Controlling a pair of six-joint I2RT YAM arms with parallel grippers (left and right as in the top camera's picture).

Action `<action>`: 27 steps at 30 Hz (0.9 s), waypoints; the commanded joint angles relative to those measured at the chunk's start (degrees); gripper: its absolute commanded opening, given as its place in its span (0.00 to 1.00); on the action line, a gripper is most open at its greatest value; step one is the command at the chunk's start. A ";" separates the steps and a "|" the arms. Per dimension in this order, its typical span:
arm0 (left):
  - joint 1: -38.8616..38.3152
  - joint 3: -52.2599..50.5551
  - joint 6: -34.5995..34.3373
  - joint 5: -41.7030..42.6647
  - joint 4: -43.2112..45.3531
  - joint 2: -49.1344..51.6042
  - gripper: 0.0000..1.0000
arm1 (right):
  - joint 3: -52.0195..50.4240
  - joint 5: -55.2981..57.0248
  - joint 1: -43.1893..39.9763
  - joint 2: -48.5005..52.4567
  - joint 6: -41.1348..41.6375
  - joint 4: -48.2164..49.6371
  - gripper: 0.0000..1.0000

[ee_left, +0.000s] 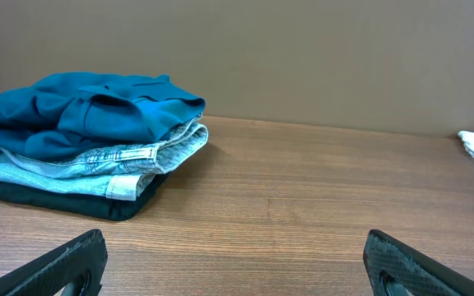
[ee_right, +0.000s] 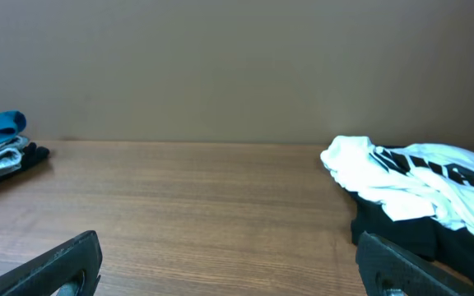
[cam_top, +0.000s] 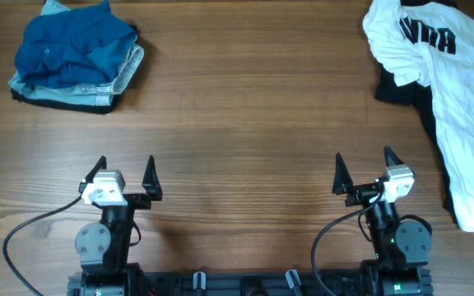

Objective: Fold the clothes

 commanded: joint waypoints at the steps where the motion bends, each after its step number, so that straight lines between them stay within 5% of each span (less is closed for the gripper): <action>1: -0.37 -0.50 -0.37 -0.76 0.11 -0.26 1.00 | -0.07 0.33 0.31 0.22 -0.76 1.81 1.00; 19: -0.37 -0.44 -0.37 -1.01 0.44 -0.26 1.00 | -0.04 0.28 0.28 0.35 -2.27 4.22 1.00; 27: -0.37 4.52 -1.27 -1.05 -0.35 1.03 1.00 | 5.31 0.15 0.28 8.07 -5.62 6.58 1.00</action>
